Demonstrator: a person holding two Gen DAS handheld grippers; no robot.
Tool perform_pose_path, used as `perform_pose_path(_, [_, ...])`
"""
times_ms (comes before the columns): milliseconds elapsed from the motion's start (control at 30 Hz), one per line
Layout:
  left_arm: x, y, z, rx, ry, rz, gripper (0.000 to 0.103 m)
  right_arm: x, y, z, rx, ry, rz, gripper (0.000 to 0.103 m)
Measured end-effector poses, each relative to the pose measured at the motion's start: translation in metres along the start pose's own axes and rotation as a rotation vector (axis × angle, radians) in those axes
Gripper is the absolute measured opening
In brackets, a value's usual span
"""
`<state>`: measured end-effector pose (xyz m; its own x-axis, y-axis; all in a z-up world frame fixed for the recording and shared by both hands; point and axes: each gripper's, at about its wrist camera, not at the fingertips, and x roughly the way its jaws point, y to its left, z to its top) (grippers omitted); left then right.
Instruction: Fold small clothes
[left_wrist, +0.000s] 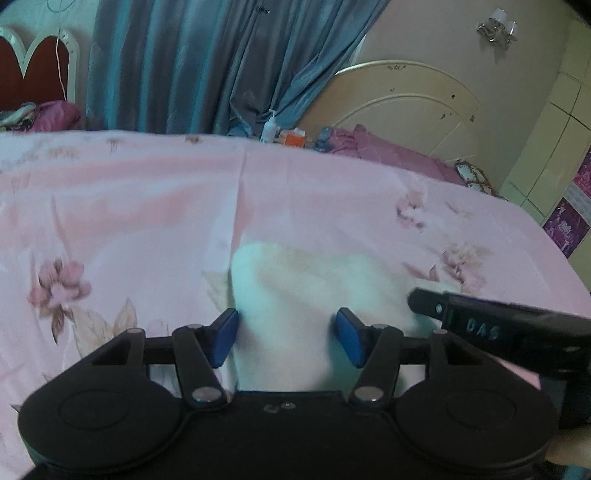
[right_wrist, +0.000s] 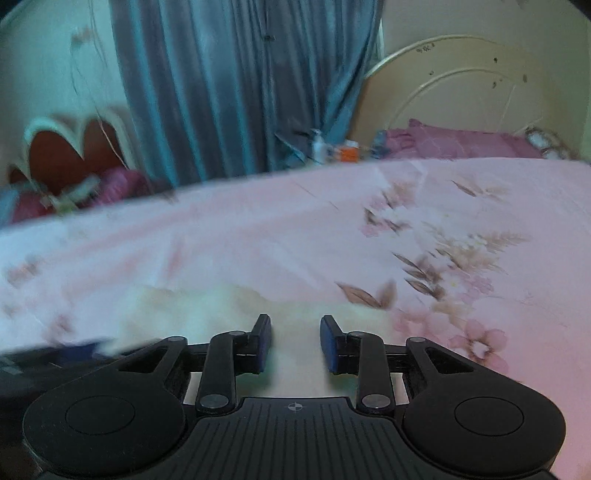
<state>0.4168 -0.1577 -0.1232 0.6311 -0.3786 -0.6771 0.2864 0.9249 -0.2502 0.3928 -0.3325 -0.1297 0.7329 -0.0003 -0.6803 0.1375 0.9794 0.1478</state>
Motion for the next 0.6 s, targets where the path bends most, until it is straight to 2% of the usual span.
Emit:
perform_pose_path(100, [-0.001,0.003,0.002,-0.018,0.002,-0.017,0.059,0.002,-0.015,-0.008,0.018,-0.018,-0.004,0.03])
perform_pose_path(200, [0.0,-0.001,0.011,-0.001,-0.021,-0.009,0.056,-0.001,-0.015,-0.001,0.039,-0.018,0.005,0.03])
perform_pose_path(300, [0.014,-0.002,0.013,0.004,0.002,0.009,0.059,-0.008,-0.009,0.007,0.035,-0.083,0.008,0.031])
perform_pose_path(367, [0.019,-0.005,0.01,0.011,0.001,0.019,0.063,0.008,-0.008,0.004,0.023,-0.016,0.002,0.03])
perform_pose_path(467, [0.019,-0.005,0.01,0.017,-0.001,0.024,0.067,0.012,-0.011,-0.004,-0.003,-0.031,-0.026,0.03])
perform_pose_path(600, [0.014,-0.004,0.012,0.025,0.006,0.039,0.069,0.013,-0.014,0.0,0.009,-0.01,-0.015,0.03])
